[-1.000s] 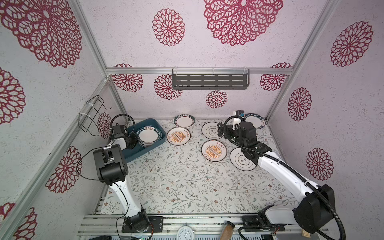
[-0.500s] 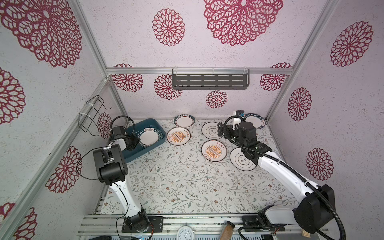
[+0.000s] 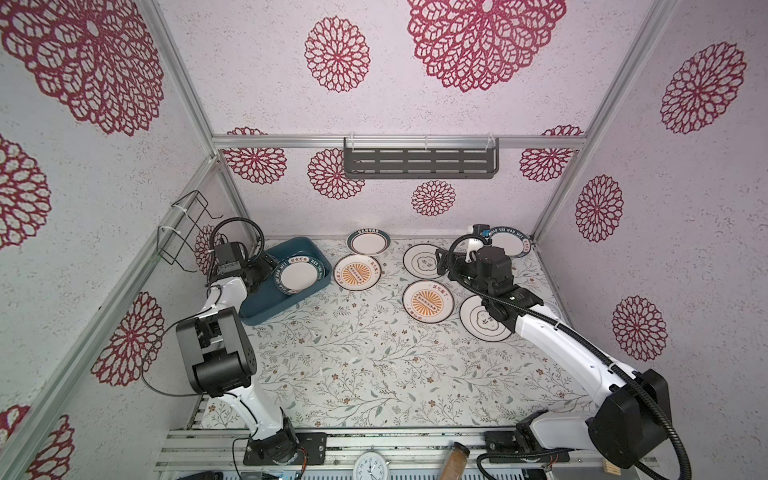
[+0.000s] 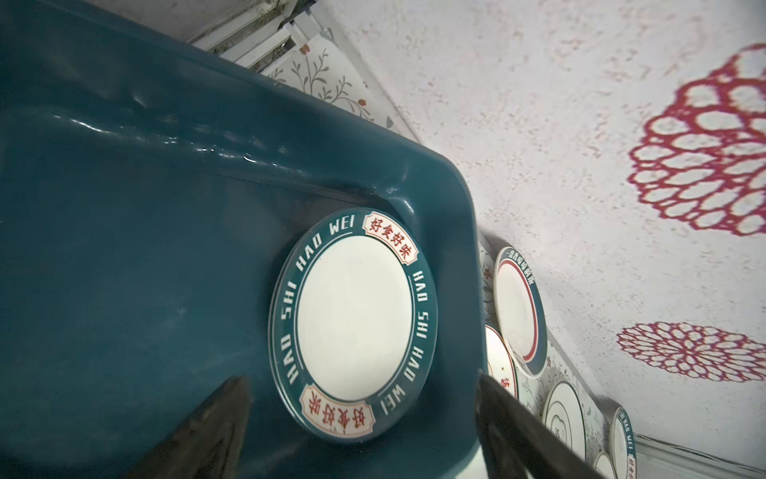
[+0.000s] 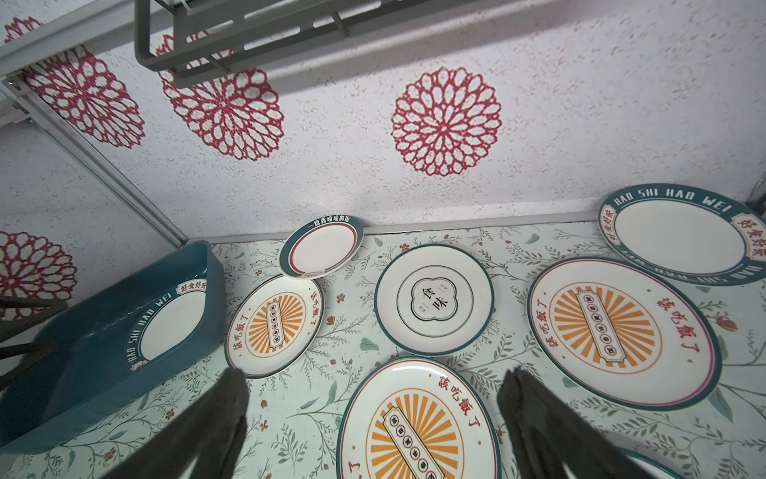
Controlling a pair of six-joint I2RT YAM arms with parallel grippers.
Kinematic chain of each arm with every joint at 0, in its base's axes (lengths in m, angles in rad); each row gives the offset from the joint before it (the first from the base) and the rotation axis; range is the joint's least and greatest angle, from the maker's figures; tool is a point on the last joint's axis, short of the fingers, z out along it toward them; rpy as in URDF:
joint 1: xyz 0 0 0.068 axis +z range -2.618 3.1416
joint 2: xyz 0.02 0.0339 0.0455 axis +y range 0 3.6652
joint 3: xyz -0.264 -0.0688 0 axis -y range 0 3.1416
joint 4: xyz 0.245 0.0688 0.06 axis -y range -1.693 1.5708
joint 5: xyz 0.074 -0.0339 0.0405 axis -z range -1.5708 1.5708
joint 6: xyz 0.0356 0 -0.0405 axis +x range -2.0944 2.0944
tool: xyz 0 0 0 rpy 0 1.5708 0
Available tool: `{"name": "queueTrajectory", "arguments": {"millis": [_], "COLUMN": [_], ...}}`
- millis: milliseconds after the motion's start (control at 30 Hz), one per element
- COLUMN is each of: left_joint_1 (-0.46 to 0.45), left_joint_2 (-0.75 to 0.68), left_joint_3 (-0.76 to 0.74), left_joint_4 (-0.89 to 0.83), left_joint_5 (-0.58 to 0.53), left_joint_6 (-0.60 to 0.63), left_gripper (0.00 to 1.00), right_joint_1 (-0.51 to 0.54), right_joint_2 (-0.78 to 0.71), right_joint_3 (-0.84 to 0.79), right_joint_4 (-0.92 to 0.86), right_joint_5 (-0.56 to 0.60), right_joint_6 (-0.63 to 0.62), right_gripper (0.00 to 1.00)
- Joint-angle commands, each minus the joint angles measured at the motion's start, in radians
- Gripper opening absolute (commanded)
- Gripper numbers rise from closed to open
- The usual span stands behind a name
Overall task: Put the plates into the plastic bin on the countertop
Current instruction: 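Move both grippers toward the white cloud-emblem plate on the table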
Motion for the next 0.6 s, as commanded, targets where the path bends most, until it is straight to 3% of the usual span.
{"name": "queueTrajectory", "arguments": {"millis": [0, 133, 567], "left_joint_1": [-0.058, -0.138, -0.437], "left_joint_2": [-0.105, -0.226, -0.498], "left_joint_3": [-0.047, -0.122, -0.303], "left_joint_4": [0.023, 0.067, 0.231], "left_joint_5": [-0.04, -0.065, -0.124], "left_joint_6": [0.054, 0.074, 0.009], "left_gripper": [0.94, 1.0, 0.97], "right_joint_1": [-0.017, -0.03, -0.17], "right_joint_2": [-0.023, -0.025, -0.135], "right_joint_3": [-0.002, -0.027, -0.185], "right_joint_4": [0.001, 0.002, -0.084], "right_joint_5": [0.024, 0.016, -0.004], "right_joint_6": [0.063, 0.1, 0.278], "right_gripper": [0.99, 0.99, 0.99]}}
